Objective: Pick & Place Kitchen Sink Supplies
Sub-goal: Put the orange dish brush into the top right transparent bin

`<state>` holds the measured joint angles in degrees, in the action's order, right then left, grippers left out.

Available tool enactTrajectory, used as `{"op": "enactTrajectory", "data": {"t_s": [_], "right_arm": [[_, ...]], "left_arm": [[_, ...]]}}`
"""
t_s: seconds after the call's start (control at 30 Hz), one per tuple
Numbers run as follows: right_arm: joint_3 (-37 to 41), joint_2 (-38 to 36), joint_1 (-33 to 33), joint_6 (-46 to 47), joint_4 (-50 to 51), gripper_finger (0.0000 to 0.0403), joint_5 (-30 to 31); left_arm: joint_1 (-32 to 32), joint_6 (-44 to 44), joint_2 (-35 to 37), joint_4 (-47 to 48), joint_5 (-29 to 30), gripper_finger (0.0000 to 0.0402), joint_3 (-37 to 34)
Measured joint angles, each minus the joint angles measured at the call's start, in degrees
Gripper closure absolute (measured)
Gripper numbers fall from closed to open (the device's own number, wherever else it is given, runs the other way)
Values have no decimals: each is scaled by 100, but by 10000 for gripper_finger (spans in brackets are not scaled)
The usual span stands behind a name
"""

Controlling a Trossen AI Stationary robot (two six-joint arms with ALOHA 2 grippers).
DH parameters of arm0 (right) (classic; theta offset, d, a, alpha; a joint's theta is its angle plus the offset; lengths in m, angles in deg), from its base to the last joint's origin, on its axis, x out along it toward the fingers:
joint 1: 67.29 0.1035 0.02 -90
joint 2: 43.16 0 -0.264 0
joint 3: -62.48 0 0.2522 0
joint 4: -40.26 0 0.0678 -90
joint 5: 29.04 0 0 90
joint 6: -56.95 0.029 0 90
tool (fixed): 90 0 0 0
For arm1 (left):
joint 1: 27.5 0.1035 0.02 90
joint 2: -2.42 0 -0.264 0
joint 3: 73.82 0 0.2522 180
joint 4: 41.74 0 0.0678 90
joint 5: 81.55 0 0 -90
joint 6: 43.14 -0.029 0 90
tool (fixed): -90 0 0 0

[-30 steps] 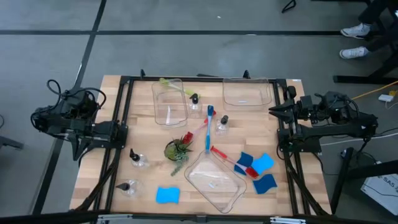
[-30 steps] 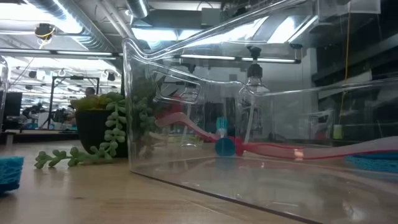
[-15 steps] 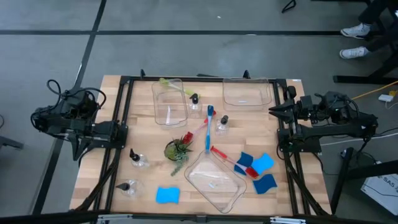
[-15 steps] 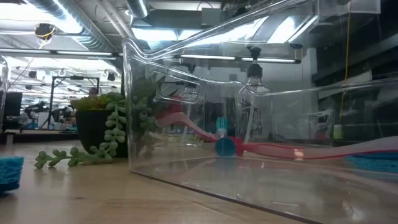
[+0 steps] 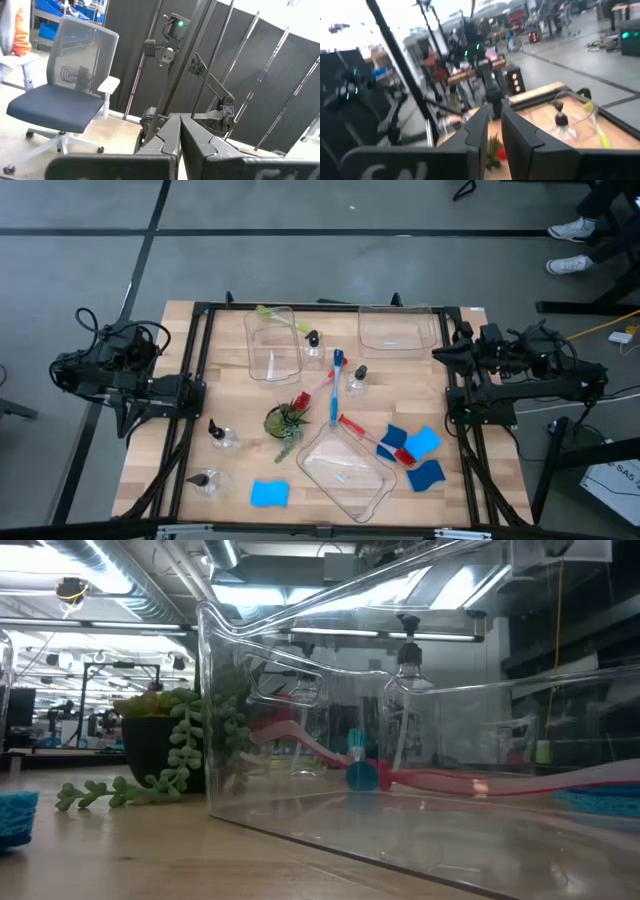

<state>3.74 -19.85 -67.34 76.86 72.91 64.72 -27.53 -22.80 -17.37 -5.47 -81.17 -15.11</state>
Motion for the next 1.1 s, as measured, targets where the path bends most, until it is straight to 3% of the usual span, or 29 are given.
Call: {"op": "enactTrajectory", "data": {"t_s": [0.1,0.27,0.33,0.5,0.67,0.83,1.1], "right_arm": [[-1,151,0,327,-427,347,-154],[0,750,137,115,-1382,347,-2142],[-14,1060,245,107,-1577,347,-2591],[-459,1912,587,274,-639,347,-2619],[-1119,2854,961,231,375,347,-1985],[-1780,3605,1368,424,973,347,-1938],[-2283,4205,2305,520,1147,347,-1221]], "left_arm": [[0,0,0,0,0,395,1],[0,0,0,0,-2,395,0],[1,-1,0,0,0,395,1],[0,0,0,0,0,395,0],[2,-1,0,-1,-2,395,0],[2,0,0,0,0,395,0],[0,0,0,0,0,395,0]]}}
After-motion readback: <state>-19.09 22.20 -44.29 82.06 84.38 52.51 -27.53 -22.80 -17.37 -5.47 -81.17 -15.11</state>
